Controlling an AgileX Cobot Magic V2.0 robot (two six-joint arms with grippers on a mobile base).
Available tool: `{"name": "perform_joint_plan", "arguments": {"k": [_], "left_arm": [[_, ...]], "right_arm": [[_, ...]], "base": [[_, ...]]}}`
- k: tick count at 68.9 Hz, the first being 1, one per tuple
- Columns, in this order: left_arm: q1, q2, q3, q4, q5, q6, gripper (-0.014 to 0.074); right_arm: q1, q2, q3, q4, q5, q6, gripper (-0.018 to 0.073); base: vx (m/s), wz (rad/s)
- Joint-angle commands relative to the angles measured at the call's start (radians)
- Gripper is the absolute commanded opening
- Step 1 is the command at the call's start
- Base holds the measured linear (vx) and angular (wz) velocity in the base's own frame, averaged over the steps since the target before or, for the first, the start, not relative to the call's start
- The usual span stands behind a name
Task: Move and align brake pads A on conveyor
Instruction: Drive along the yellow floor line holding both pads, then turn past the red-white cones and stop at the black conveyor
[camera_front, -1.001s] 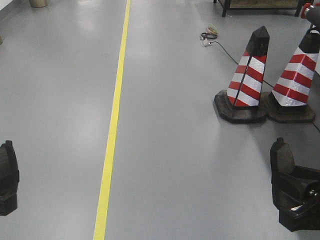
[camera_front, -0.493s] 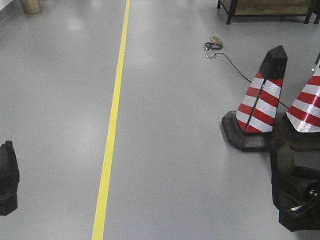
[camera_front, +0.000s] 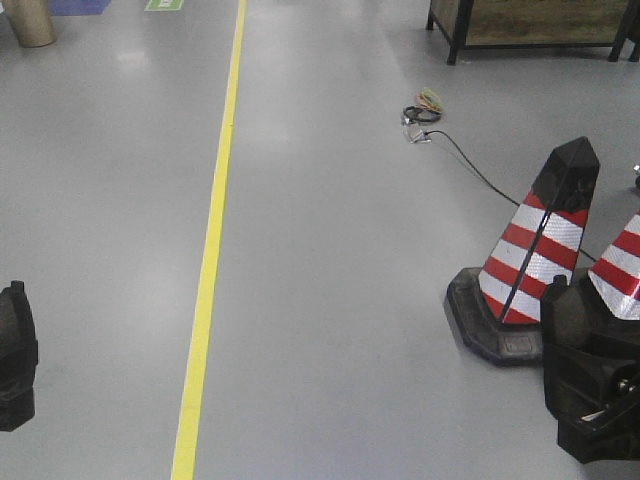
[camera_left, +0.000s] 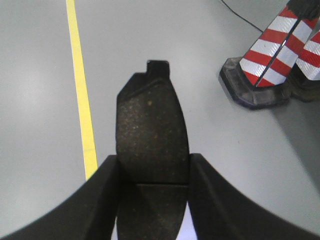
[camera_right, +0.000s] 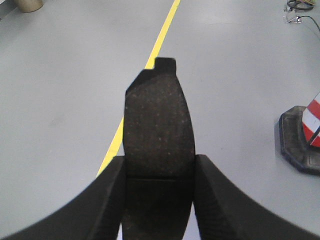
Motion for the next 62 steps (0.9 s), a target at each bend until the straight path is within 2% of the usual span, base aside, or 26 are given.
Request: {"name": "perform_joint_plan", "arguments": {"k": [1, 30, 62], "left_arm": [[0.000, -0.002, -0.027, 0.003, -0.084, -0.001, 0.0135], [0.000, -0.002, -0.027, 0.003, -0.084, -0.001, 0.0135], [0.000, -0.002, -0.027, 0.003, -0.084, -0.001, 0.0135]], "right_arm": [[-0.002, -0.004, -0.031, -0.007, -0.086, -0.005, -0.0010], [-0.002, -0.004, -0.031, -0.007, -0.086, -0.005, -0.0010], [-0.002, -0.004, -0.031, -0.007, -0.086, -0.005, -0.0010]], "base": [[0.51, -0.12], [0.48, -0.22], [0.41, -0.47]]}}
